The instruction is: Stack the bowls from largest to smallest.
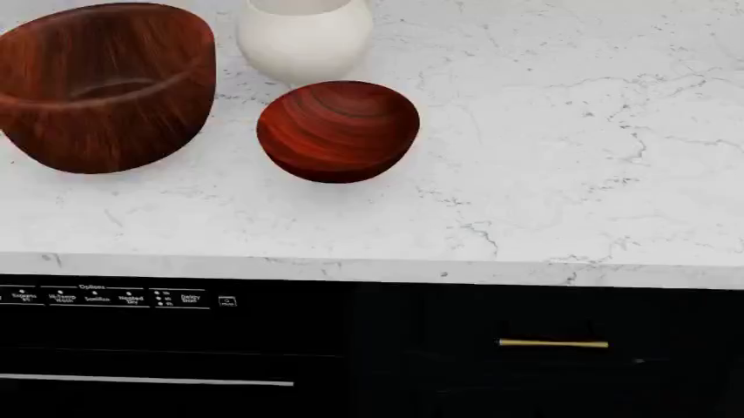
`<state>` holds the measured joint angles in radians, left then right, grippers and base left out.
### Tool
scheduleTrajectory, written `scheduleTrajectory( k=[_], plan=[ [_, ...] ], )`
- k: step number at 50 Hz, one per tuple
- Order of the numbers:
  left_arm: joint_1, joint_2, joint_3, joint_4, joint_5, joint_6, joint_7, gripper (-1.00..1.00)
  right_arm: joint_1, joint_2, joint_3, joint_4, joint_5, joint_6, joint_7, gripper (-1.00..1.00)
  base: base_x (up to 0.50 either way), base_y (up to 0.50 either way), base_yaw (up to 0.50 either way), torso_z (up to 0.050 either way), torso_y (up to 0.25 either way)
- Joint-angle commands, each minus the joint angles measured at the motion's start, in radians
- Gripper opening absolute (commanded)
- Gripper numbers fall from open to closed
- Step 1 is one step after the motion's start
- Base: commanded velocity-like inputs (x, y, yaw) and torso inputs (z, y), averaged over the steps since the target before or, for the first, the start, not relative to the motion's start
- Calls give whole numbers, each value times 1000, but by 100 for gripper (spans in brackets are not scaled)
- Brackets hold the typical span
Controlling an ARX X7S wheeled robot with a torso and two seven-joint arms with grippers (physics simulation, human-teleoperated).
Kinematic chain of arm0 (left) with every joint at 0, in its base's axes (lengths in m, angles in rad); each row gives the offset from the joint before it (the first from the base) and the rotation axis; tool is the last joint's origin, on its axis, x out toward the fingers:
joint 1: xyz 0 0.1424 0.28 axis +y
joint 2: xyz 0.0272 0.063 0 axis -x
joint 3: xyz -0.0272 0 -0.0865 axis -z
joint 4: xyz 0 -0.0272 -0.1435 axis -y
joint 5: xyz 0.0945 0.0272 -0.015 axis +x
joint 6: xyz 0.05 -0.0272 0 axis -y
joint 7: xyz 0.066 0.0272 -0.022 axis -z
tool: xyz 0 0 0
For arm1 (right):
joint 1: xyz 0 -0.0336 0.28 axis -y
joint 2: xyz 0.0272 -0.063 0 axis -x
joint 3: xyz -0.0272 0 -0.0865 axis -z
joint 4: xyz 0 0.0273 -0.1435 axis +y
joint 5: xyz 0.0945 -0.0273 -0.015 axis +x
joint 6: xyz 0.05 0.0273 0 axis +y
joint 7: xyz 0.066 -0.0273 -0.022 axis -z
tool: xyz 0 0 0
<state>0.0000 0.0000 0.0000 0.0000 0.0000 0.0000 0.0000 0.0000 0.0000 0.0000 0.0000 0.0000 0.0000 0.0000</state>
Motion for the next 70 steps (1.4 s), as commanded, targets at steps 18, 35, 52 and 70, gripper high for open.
scheduleTrajectory(
  k=[18, 35, 52, 70],
  plan=[
    [-8, -52, 70, -3, -30, 28, -66, 100, 20, 47, -77, 11, 36, 30, 70, 100, 0, 0, 0, 0, 0],
    [-11, -100, 131, -31, -59, 38, -123, 100, 33, 117, -163, 22, 106, 19, 152, 100, 0, 0, 0, 0, 0],
    [-1, -129, 146, 79, -111, 1, -112, 100, 32, 132, -177, 0, 117, 29, 171, 100, 0, 0, 0, 38, 1],
    [-14, -147, 146, 120, -135, 33, -122, 100, 36, 151, -191, -59, 122, 68, 193, 100, 0, 0, 0, 50, 0]
  ],
)
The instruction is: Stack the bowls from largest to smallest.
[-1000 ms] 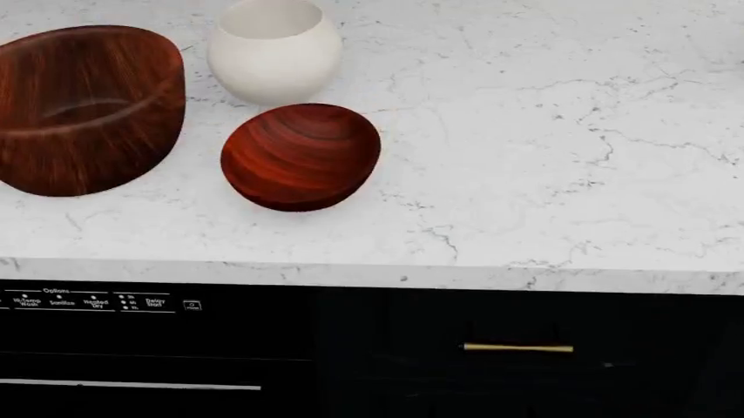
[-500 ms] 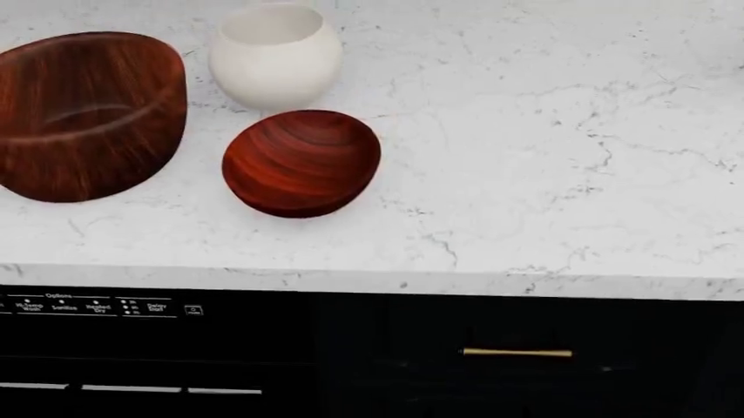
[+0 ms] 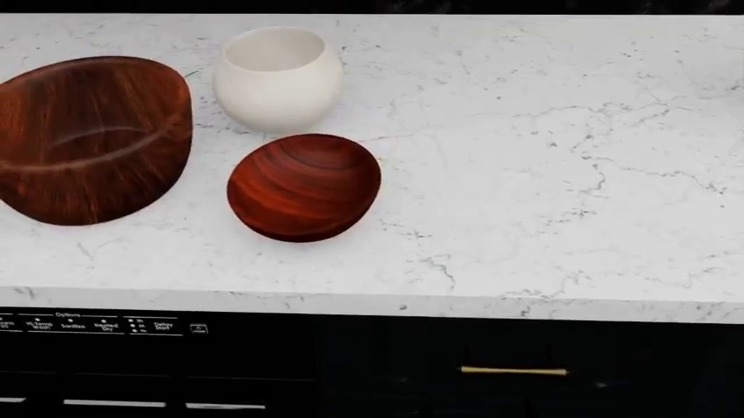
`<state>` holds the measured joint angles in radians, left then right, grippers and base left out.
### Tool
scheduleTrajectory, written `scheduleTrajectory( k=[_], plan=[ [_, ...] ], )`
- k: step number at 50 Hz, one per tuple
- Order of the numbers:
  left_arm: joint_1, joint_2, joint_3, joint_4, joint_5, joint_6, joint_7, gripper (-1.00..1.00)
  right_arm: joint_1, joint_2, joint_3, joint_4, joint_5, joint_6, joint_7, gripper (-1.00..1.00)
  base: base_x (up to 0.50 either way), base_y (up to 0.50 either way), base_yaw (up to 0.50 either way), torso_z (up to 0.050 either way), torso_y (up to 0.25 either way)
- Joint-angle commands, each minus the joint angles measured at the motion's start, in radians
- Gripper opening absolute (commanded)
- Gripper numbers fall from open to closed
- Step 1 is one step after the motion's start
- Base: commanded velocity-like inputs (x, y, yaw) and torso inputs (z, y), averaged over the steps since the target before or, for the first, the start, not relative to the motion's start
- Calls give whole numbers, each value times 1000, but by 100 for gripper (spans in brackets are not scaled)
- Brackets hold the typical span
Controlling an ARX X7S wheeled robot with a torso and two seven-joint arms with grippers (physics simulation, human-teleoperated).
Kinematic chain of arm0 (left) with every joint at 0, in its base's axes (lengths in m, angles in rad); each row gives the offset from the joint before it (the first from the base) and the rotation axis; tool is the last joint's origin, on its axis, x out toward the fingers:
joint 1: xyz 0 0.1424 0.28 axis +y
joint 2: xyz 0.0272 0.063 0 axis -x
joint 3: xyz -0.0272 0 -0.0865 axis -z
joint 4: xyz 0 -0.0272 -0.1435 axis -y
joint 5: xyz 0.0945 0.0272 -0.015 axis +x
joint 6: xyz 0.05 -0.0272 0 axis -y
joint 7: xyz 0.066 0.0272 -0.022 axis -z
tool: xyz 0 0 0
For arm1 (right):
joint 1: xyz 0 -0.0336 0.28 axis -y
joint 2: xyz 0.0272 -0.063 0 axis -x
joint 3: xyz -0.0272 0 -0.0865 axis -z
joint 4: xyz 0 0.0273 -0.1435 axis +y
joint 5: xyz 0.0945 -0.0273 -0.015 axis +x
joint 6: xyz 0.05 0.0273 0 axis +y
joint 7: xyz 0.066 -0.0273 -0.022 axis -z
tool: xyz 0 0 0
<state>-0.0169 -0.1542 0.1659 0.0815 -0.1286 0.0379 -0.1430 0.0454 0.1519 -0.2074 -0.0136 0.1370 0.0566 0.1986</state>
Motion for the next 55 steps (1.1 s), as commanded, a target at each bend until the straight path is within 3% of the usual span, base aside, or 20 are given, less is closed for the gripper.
scheduleTrajectory(
  k=[1, 13, 24, 35, 55],
  plan=[
    [2, 5, -20, 43, -10, -8, 22, 100, -9, 1, 16, -52, -14, 17, -5, 100, 0, 0, 0, 50, 0],
    [-118, -51, -60, 241, -127, -185, 44, 100, 80, 73, 29, -268, -13, 236, 1, 100, 0, 0, 0, 40, 0],
    [-361, -107, -134, 337, -212, -332, 14, 100, 238, 155, 79, -444, 16, 483, -10, 100, 0, 0, 0, 0, 0],
    [-705, -154, -196, 376, -295, -474, -15, 100, 410, 169, 122, -447, 81, 652, -29, 100, 0, 0, 0, 0, 0],
    [-1011, -205, -226, 355, -350, -583, -34, 100, 685, 217, 148, -387, 130, 808, -68, 100, 0, 0, 0, 0, 0]
  ],
)
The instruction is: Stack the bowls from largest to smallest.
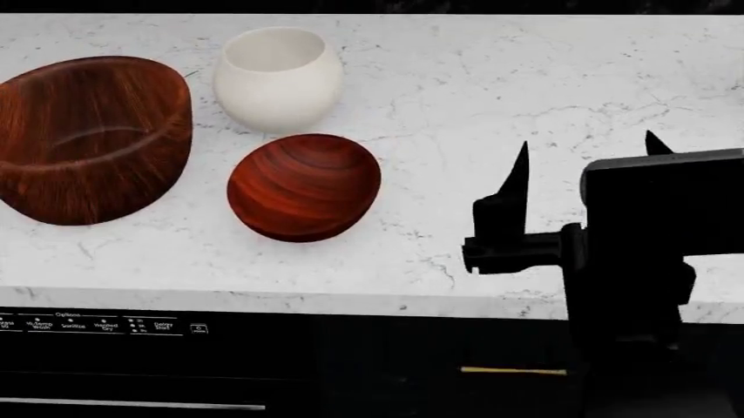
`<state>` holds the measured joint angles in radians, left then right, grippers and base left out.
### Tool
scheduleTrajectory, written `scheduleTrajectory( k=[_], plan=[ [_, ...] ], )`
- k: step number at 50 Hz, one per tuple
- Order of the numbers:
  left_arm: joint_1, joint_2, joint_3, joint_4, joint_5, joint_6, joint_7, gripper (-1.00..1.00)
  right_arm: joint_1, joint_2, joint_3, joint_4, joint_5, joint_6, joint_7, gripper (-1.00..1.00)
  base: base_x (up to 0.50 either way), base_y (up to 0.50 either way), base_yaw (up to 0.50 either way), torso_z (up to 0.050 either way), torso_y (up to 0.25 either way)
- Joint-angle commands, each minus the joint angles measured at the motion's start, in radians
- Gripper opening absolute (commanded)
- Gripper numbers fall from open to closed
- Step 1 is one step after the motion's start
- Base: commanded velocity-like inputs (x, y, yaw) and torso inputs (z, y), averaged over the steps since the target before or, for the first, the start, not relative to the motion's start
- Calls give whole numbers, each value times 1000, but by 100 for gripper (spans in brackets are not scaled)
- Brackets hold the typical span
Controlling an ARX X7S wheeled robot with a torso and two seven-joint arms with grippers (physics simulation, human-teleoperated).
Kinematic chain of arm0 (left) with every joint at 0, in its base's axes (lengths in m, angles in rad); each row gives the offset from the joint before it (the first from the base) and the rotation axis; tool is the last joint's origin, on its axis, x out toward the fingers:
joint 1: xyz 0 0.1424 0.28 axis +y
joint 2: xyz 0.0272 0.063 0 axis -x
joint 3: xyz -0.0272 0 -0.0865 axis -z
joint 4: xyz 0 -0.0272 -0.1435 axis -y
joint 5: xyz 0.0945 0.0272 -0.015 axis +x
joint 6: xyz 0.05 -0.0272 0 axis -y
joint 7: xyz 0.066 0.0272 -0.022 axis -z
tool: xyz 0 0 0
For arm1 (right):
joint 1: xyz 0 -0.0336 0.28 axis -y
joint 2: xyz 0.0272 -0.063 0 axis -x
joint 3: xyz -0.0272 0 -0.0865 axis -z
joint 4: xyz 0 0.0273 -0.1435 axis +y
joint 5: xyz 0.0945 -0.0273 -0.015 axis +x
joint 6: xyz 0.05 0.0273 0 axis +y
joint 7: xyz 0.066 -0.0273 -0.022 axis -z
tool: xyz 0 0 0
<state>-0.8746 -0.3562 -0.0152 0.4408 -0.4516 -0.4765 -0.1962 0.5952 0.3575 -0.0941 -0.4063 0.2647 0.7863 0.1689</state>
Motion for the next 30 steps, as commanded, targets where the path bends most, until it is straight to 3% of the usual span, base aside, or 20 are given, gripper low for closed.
scheduleTrajectory(
  k=[1, 16, 30],
  plan=[
    [-156, -5, -42, -6, -22, -65, 20, 100, 145, 12, 35, 5, 4, 86, -38, 100, 0, 0, 0, 0, 0],
    [-170, -7, -66, -9, -50, -79, 9, 100, 204, 17, -6, 38, -5, 83, -49, 100, 0, 0, 0, 0, 0],
    [-158, -13, -61, 1, -53, -75, 9, 100, 186, 22, -12, 34, -2, 77, -50, 100, 0, 469, 0, 0, 0]
  ],
)
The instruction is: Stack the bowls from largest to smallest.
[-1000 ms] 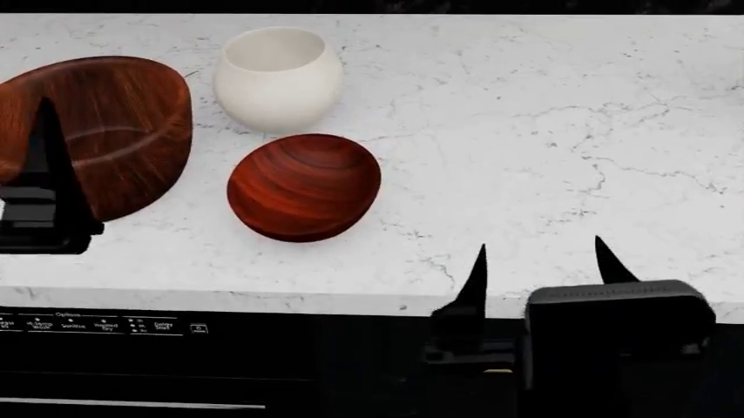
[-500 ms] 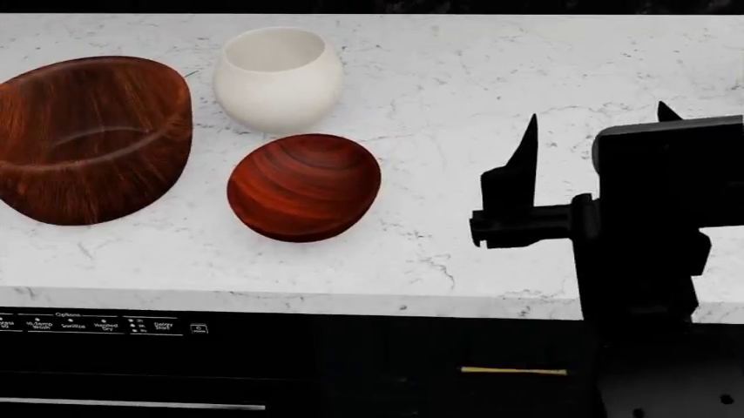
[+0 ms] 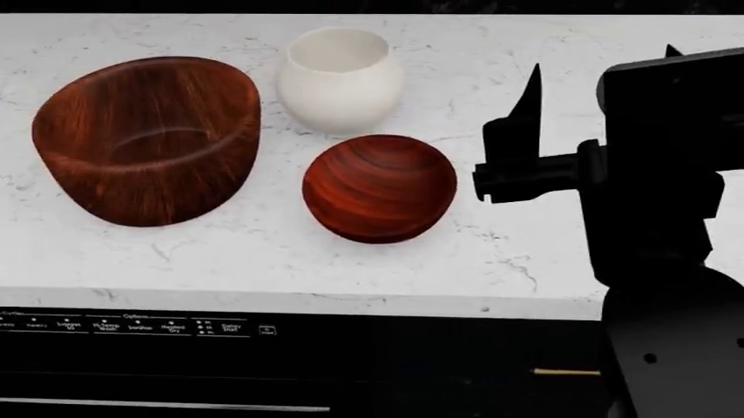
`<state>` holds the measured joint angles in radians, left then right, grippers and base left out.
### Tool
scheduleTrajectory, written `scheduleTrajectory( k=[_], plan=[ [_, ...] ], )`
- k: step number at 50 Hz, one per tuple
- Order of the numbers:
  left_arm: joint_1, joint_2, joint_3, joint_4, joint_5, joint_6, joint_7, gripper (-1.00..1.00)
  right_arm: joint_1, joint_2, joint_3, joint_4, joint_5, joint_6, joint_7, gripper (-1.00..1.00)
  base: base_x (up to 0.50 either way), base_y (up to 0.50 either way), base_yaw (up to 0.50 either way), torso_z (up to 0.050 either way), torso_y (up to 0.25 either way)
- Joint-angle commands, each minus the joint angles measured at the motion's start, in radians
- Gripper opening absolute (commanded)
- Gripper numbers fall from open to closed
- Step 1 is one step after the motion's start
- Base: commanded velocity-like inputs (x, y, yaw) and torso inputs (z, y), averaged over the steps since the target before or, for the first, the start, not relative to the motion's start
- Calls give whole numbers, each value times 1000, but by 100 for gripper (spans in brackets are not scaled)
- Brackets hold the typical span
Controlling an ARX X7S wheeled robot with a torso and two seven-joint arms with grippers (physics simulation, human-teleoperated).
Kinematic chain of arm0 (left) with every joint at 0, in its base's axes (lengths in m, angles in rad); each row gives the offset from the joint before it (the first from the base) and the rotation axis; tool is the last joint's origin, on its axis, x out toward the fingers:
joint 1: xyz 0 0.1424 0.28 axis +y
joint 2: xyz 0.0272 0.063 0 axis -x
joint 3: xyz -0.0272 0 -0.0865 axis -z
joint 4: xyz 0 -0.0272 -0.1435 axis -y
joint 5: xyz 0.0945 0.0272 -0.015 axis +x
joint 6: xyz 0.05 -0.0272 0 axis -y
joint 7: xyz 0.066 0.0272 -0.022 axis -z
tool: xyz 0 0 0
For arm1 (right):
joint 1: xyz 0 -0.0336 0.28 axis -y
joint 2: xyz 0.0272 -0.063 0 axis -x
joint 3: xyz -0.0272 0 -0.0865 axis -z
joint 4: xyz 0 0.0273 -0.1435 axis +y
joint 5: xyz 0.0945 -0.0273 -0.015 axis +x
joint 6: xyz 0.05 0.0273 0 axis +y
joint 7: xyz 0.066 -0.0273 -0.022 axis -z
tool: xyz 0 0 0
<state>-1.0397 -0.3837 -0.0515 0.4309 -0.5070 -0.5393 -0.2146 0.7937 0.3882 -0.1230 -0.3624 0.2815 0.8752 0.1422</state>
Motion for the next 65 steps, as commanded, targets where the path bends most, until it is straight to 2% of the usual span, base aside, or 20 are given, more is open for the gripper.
scheduleTrajectory(
  k=[1, 31, 43, 65],
  plan=[
    [7, 15, -25, 11, 0, -14, 27, 100, -12, -8, 15, -11, -19, -10, -23, 100, 0, 500, 0, 0, 0],
    [-7, 4, -17, 18, -20, -37, 17, 100, -26, -8, 16, -22, 5, -5, -27, 100, 0, 496, 0, 0, 0],
    [-16, 9, -4, 20, -33, -57, 9, 100, -38, -4, 63, -69, 22, 28, -2, 100, 0, 14, 0, 0, 0],
    [-10, 11, -5, 25, -49, -51, 5, 100, -49, 5, 53, -75, 30, 31, -5, 100, 279, 0, 0, 0, 0]
  ],
)
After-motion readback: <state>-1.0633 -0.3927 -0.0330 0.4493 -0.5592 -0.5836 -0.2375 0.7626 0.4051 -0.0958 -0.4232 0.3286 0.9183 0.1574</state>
